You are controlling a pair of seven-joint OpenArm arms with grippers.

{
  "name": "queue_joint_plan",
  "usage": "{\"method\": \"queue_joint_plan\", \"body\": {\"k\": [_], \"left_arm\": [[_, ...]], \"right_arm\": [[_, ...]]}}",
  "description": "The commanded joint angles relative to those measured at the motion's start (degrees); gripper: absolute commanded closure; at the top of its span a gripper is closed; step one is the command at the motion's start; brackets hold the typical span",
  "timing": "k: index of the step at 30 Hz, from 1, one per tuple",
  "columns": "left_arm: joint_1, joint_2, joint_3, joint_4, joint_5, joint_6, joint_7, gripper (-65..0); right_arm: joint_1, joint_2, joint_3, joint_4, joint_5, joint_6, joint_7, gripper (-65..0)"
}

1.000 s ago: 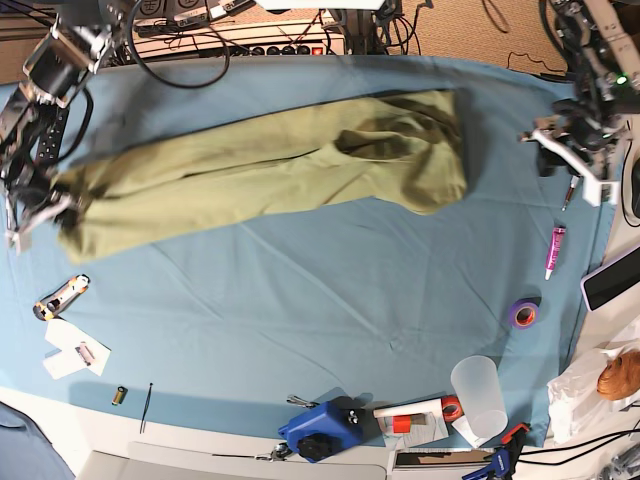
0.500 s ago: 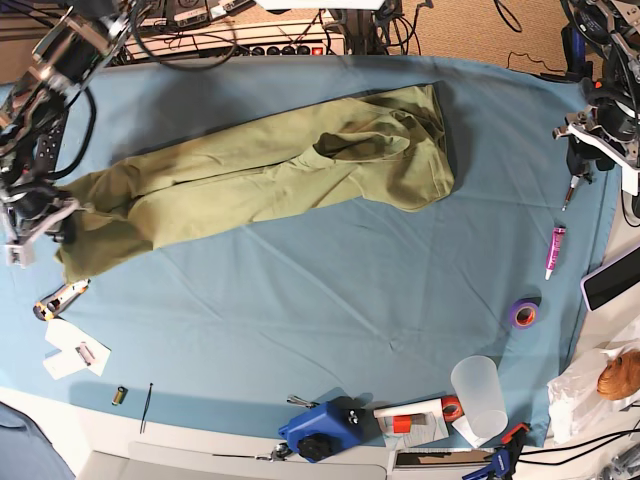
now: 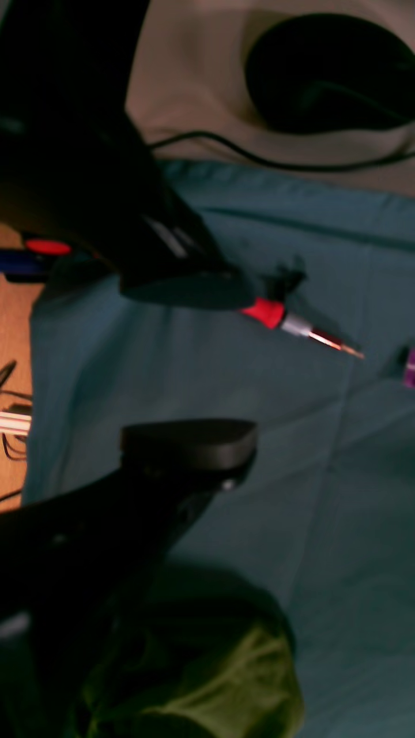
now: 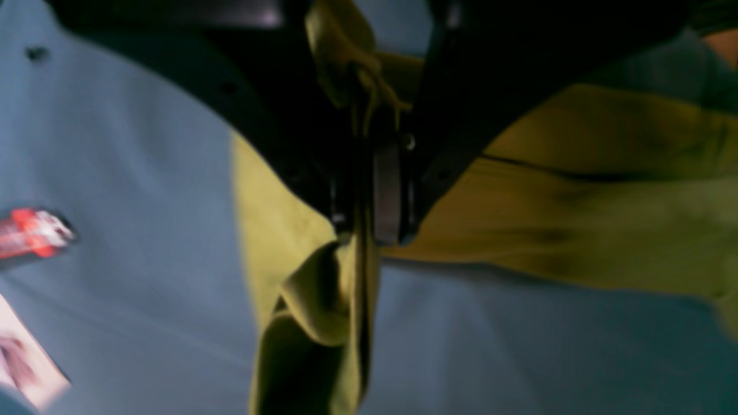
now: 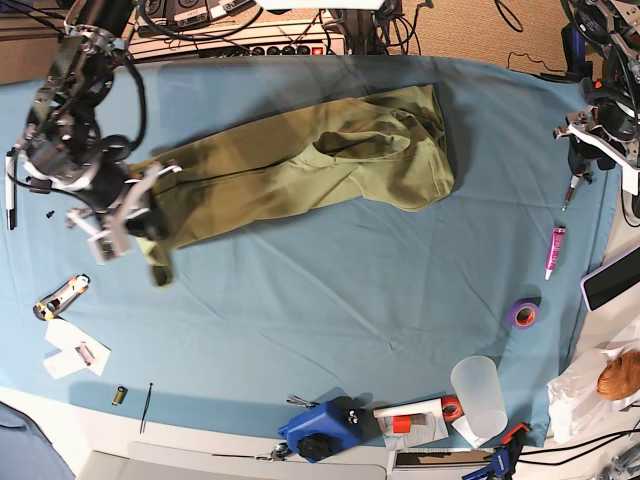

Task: Layout the t-shirt on the table in an organized manner, then fold the t-shirt properly
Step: 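Fold the held end with the right gripper over the shirt middle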

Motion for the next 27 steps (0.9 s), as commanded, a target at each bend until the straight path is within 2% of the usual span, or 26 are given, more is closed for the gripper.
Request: {"method": "queue_joint_plan", "body": {"k": [1,5,8,13,17,23,27], "left_arm": [[0.0,-0.6,-0.3,1.0,0.3,-0.2,-1.1,-30.9],[0.0,-0.7,-0.3,1.0,2.5,0.1,-1.1,-30.9],[0.0,-0.7,-0.3,1.0,2.5,0.1,-1.1,-30.9],[0.0,-0.7,-0.3,1.0,2.5,0.1,-1.1,-30.9],[0.0,-0.7,-0.3,1.0,2.5,0.1,-1.1,-30.9],[0.0,-0.7,-0.3,1.0,2.5,0.0,-1.6,-30.9],[0.0,-0.7,-0.3,1.0,2.5,0.0,-2.0,-30.9]], "right_arm": [[0.4,0.9,-1.5,1.0,0.9,-0.5,0.3,0.0],[0.1,0.2,-9.2,1.0,0.3,-0.5,-0.5,0.0],[0.1,0.2,-14.9,1.0,-2.6,-0.8,-0.6,0.0],[0.1,0.2,-22.6,1.0,-8.2,-3.9,-0.6,0.0],[0.1,0.2,-25.9,1.0,-13.2,-7.0,-0.6,0.0],[-0.8,0.2,-28.0,1.0,-13.1,-6.4,-3.3,0.0],[-4.3,0.4,-28.1,1.0,-12.2,-5.1,-3.3,-14.0]]}}
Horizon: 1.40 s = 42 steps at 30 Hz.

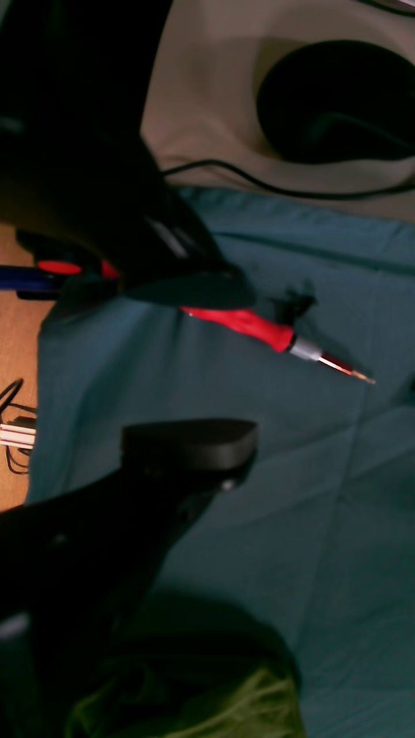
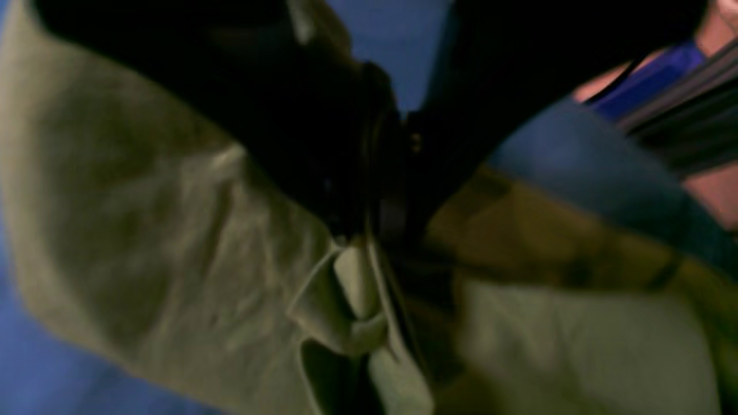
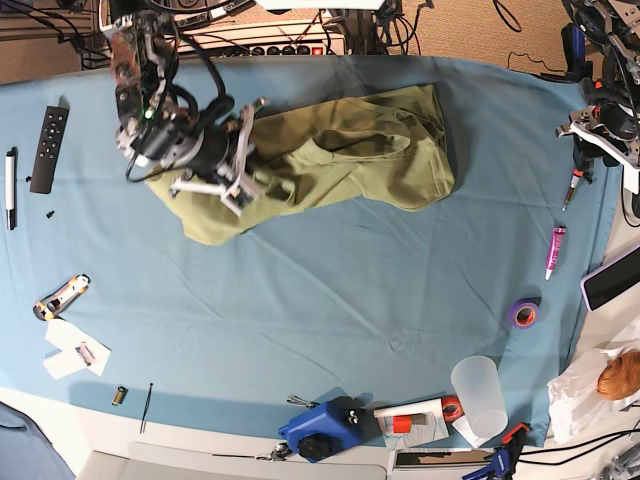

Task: Layout the t-shirt on the table in an organized manner, then fold the t-shirt properly
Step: 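Fold the held end with the right gripper over the shirt middle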

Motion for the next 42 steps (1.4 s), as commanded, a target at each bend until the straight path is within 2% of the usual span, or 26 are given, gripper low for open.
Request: {"method": "queue_joint_plan", "body": {"k": [1,6,10,13,17,23,27,29,32,34,35,38,42], "left_arm": [[0.0,-0.7,-0.3,1.0,-0.4,0.0,-1.4,-30.9],[0.0,-0.7,-0.3,1.0,-0.7,0.0,-2.5,-30.9],[0.0,-0.7,-0.3,1.0,-0.6,0.0,-2.5,-30.9],[0.0,-0.7,-0.3,1.0,-0.6,0.0,-2.5,-30.9],[0.0,-0.7,-0.3,1.0,-0.6,0.0,-2.5,-30.9],[0.0,-0.7,-0.3,1.0,-0.6,0.0,-3.4,-30.9],[0.0,-0.7,-0.3,1.0,-0.6,0.0,-3.4,-30.9],[0.0,-0.7,-0.3,1.0,-0.6,0.0,-3.4,-30.9],[0.0,-0.7,-0.3,1.0,-0.6,0.0,-3.4,-30.9],[0.0,-0.7,-0.3,1.0,-1.2,0.0,-3.5,-30.9],[0.0,-0.7,-0.3,1.0,-1.6,0.0,-3.8,-30.9],[0.0,-0.7,-0.3,1.0,-3.2,0.0,-4.0,-30.9],[0.0,-0.6,-0.3,1.0,-4.1,0.0,-4.5,-30.9]], "right_arm": [[-0.1,0.7,0.2,1.0,2.0,0.2,0.9,-16.2],[0.2,0.7,0.2,1.0,7.8,0.2,2.5,-16.4],[2.3,0.5,0.3,1.0,5.7,0.2,7.5,-16.4],[3.3,0.4,0.3,1.0,6.3,0.2,5.2,-17.0],[3.0,0.4,0.3,1.0,5.8,0.2,4.3,-24.8],[5.0,0.4,0.3,3.1,8.8,0.1,5.4,-24.9],[8.4,0.4,0.4,9.2,5.5,-0.3,9.4,-24.6],[10.2,0.4,0.4,11.9,0.2,-4.0,10.6,-19.5],[10.8,0.4,2.3,11.2,-7.5,-9.1,11.5,-5.1],[10.8,0.4,5.0,8.5,-7.9,-10.0,10.8,0.0],[10.8,0.4,6.5,6.6,-7.6,-10.4,10.6,0.0],[10.8,0.4,11.7,0.1,-4.3,-10.0,8.6,0.0],[10.1,0.4,18.3,-6.6,8.3,-3.5,3.3,0.0]]}}
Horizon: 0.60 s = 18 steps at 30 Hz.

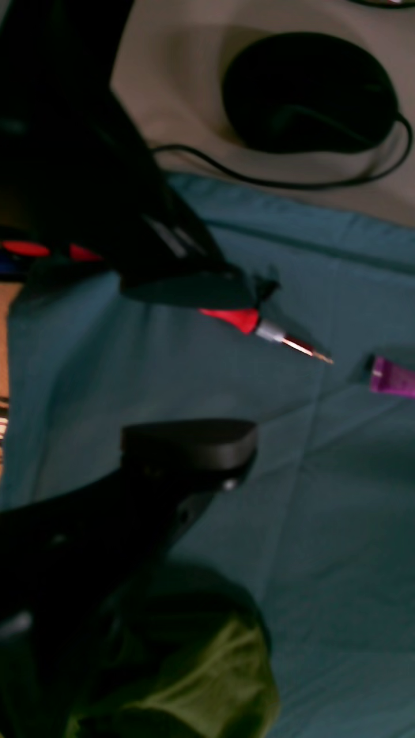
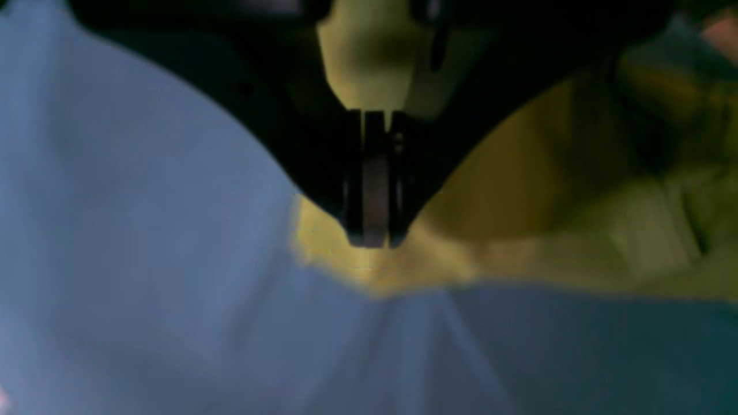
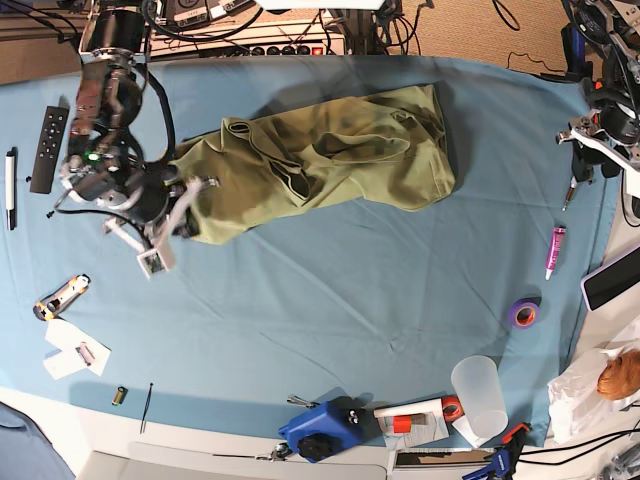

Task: Layout the t-shirt on the table in an organized manner, then fold the t-shirt properly
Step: 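Fold the held end with the right gripper over the shirt middle, then grasp the other strip end with the left gripper and fold it inward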

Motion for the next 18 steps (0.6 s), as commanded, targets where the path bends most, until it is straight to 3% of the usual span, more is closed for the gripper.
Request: {"method": "queue_joint_plan", "body": {"k": [1,5,9,15,18], "left_arm": [[0.0,-0.6,-0.3,1.0,-0.5,0.0,-1.2,-30.9],[0.0,-0.5,-0.3,1.0,-0.5,0.0,-1.4,-30.9],[0.0,-0.5,-0.3,1.0,-0.5,0.0,-1.4,-30.9],[0.0,-0.4,-0.3,1.0,-0.7,0.0,-1.7,-30.9],[0.0,0.7,-0.3,1.0,-2.2,0.0,-2.3,-30.9]], "right_arm": [[0.3,0.6,1.8,-0.3,2.0,1.1,0.9,0.0],[-2.7,0.6,6.8,-4.5,3.2,3.8,0.9,0.0],[-6.6,0.5,8.3,-8.8,7.4,8.6,0.1,0.0],[-7.7,0.6,8.2,-17.6,7.5,9.1,4.1,0.0],[-7.3,0.6,8.3,-17.6,9.6,11.2,4.0,0.0]]}}
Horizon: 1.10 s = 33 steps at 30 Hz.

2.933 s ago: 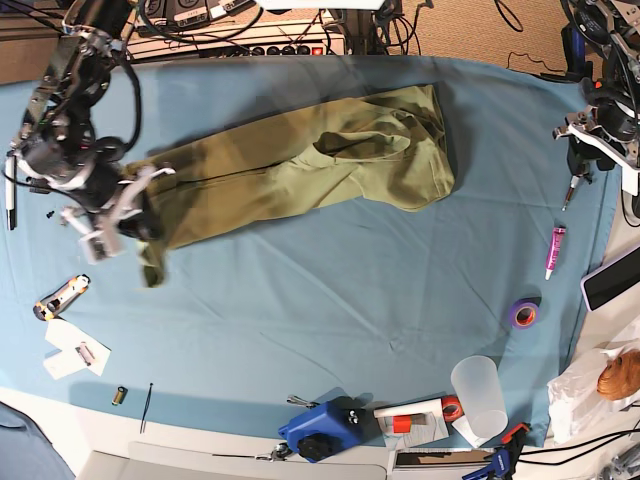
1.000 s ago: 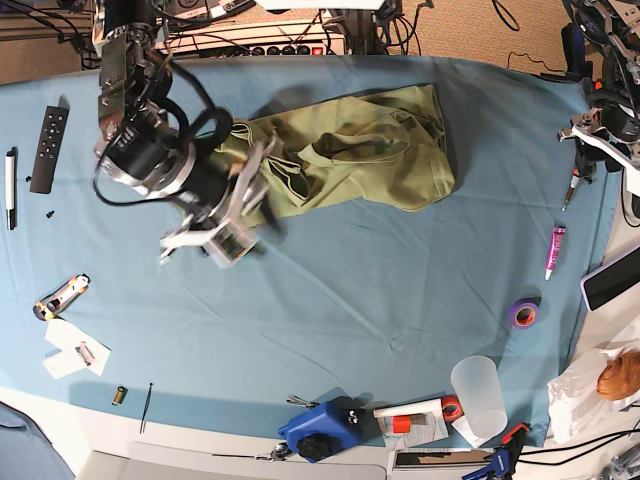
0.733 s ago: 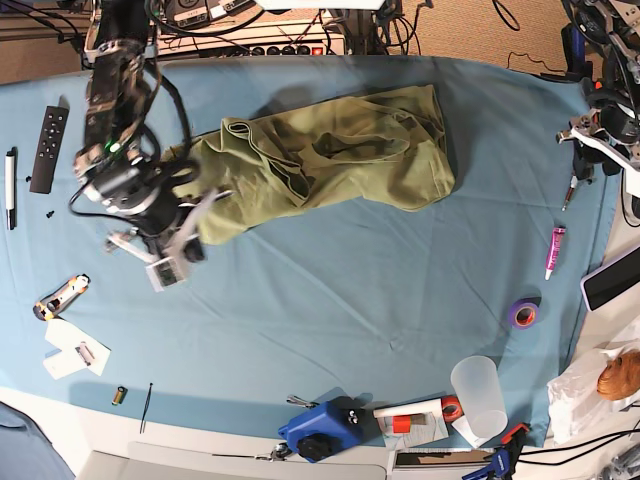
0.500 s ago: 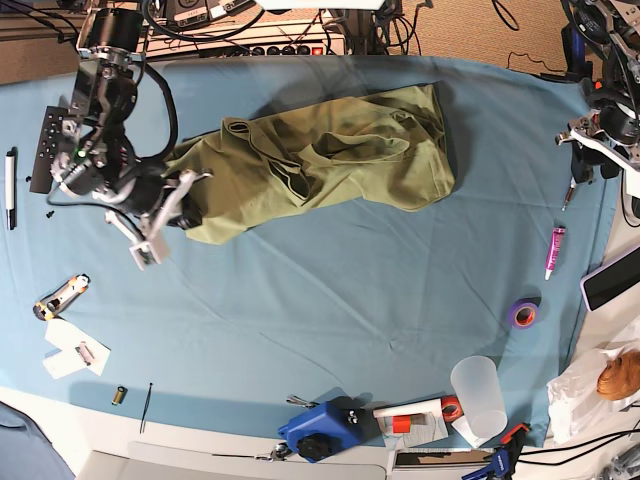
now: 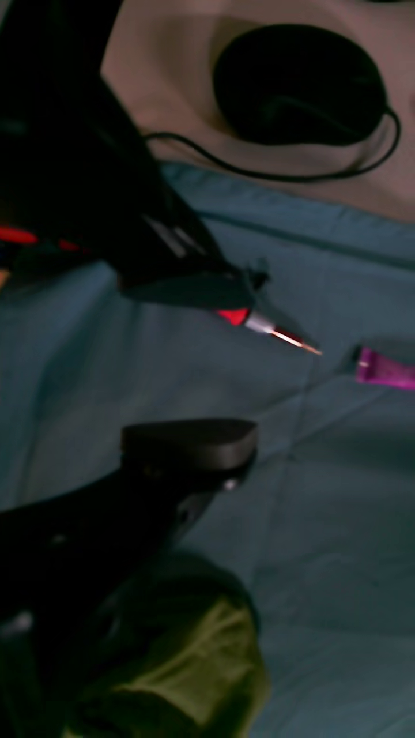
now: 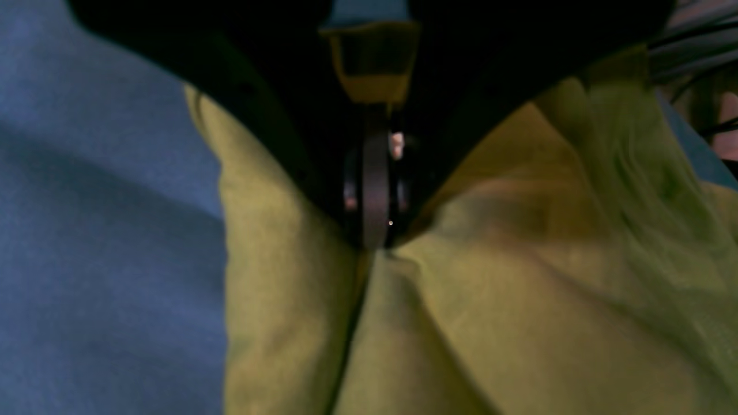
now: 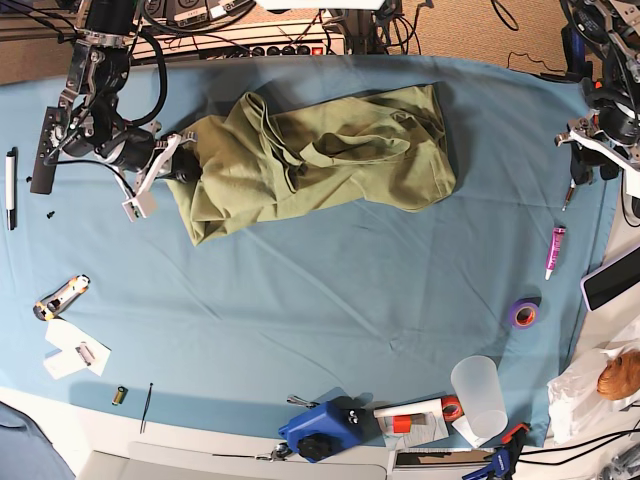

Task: Layout the t-shirt on the table in an organized manner, then fold the t-shirt properly
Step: 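Grasp the other strip end with the left gripper and fold it inward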

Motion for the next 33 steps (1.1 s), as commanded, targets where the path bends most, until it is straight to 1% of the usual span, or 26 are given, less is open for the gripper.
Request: {"method": "queue_joint_plan", "body": {"k": [1,3,4,6,8,14,16,18,21,24,27,29,30,33], "left_arm": [[0.0,0.1,-0.3,1.0,-3.2,0.0,0.2,-30.9],[0.1,1.5,0.3,1.0,-7.4,-0.2,2.6,-30.9],[0.1,2.3,1.1,1.0,-8.6,-0.9,3.4,-30.9],[0.8,3.9,3.9,1.0,-9.6,-2.4,2.8,-30.9],[1.2,5.2,7.8,1.0,-9.2,-2.6,2.6,-30.9],[2.3,5.9,17.8,1.0,-7.2,-2.6,2.6,-30.9],[2.6,5.9,20.5,1.0,-5.0,-2.6,2.6,-31.0],[3.5,5.9,23.0,1.0,-1.8,-2.6,2.4,-32.6],[6.2,5.9,25.9,1.0,-2.4,0.1,1.7,-34.0],[7.7,5.9,27.4,1.0,-2.4,1.4,0.9,-34.0],[7.6,5.9,27.4,1.0,-2.4,1.6,0.4,-34.0],[7.6,6.0,27.4,1.0,-3.1,4.0,-0.2,-34.0],[7.6,6.0,27.4,1.0,-3.3,4.6,-0.2,-34.0],[7.6,7.5,27.4,0.7,-3.6,4.8,-0.2,-34.0]], "right_arm": [[0.6,0.5,-0.1,0.3,-0.2,0.4,-1.2,0.0],[1.7,0.5,-0.1,0.5,0.7,0.4,-1.4,0.0],[2.4,0.5,-0.1,0.5,0.7,0.4,-1.7,0.0],[3.8,0.5,-0.1,0.5,0.7,0.4,-2.5,0.0],[5.0,0.5,-0.1,0.5,0.7,0.4,-3.2,0.0],[6.5,0.6,-0.1,0.5,-0.1,0.4,-3.4,0.0],[6.5,0.7,-0.1,0.5,-0.4,0.4,-3.5,0.0],[6.5,0.6,-0.1,0.5,-0.6,0.4,-3.6,0.0],[6.5,0.6,-0.1,0.5,-0.6,0.4,-3.5,0.0],[6.5,0.6,-0.1,0.5,-0.6,0.4,-3.6,0.0],[6.5,0.6,-0.1,0.5,-0.6,0.4,-3.6,0.0],[6.5,0.6,-0.1,0.5,-0.6,0.4,-3.7,0.0],[6.5,0.7,-0.1,0.5,-0.6,0.4,-3.7,0.0],[6.5,0.6,-0.1,0.5,-0.6,0.4,-4.0,0.0]]}}
